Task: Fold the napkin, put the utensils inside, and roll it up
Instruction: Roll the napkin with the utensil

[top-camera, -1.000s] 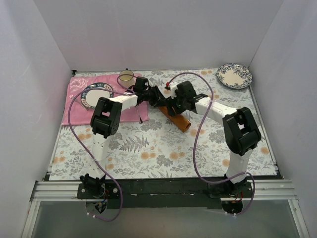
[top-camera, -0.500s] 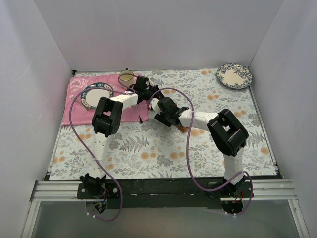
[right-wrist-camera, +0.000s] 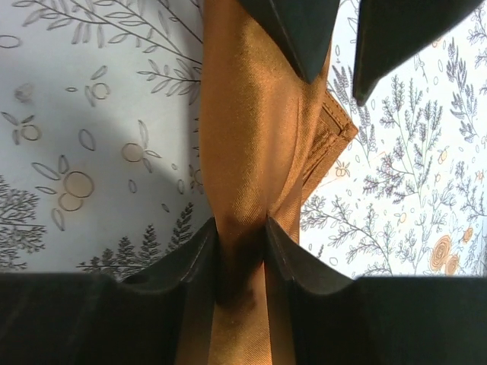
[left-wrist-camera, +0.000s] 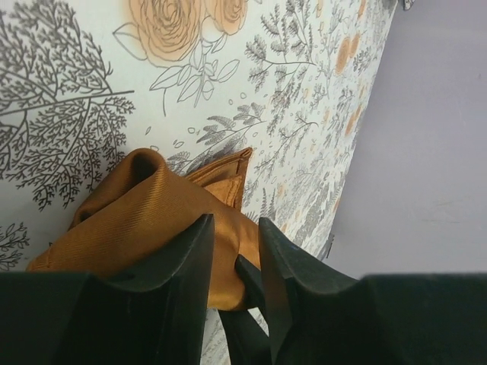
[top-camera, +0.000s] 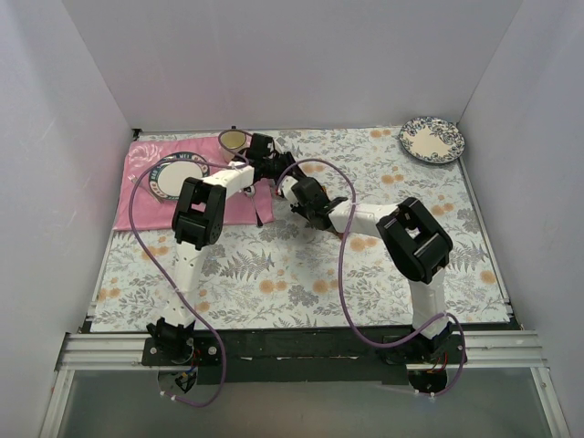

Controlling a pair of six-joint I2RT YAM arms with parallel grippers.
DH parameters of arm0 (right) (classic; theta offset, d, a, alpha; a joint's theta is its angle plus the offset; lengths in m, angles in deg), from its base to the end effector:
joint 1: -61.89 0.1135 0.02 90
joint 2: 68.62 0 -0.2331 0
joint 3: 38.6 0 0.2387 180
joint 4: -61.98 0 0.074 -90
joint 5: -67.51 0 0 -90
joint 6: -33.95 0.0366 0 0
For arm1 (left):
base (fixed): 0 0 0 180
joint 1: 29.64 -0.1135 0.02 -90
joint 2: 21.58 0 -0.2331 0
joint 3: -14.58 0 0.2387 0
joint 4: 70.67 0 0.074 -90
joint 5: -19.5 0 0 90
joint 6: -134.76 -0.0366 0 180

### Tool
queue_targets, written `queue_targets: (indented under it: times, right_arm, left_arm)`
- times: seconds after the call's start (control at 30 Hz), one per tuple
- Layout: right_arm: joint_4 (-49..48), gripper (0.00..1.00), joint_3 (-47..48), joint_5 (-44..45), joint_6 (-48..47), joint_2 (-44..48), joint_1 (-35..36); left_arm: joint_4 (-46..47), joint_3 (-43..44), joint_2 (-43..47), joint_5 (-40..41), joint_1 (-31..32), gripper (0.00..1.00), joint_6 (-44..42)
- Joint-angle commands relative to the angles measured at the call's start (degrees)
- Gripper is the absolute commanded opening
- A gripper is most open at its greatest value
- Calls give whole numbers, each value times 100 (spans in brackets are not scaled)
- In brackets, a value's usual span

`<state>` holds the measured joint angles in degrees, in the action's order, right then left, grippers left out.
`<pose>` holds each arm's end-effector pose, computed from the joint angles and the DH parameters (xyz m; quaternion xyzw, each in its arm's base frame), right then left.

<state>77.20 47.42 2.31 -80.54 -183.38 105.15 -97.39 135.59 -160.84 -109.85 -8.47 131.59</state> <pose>0.3048 0.2658 0.1360 -0.4313 0.7931 -0.1327 0.4090 0.4539 -0.2007 0.1186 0.3633 -0.8008 0.4745 0.0397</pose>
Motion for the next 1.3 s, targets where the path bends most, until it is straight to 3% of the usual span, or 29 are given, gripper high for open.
queue_targets:
  times: [0.0, 0.13, 0.3, 0.6, 0.93, 1.27]
  right_arm:
    - [223, 32, 26, -413, 436, -73, -266]
    - [302, 26, -9, -932, 761, 41, -432]
    - [504, 25, 96, -1758, 1323, 156, -652]
    - [927, 25, 544, -3840, 2666, -29, -1477]
    - [-214, 22, 106, -6476, 4160, -459, -2428]
    - [-1278, 21, -359, -7243, 5278, -741, -2850]
  left_arm:
    - [-383, 630, -22, -169, -95, 31, -69]
    - [-594, 1114, 39, -169, -139, 37, 18]
    - [-743, 1404, 461, 24, -192, 45, 1]
    - [-867, 614, 1374, 384, -227, 47, -333]
    - [-428, -625, 1876, 25, -175, 45, -316]
    - [91, -538, 1350, -134, 195, 41, 9]
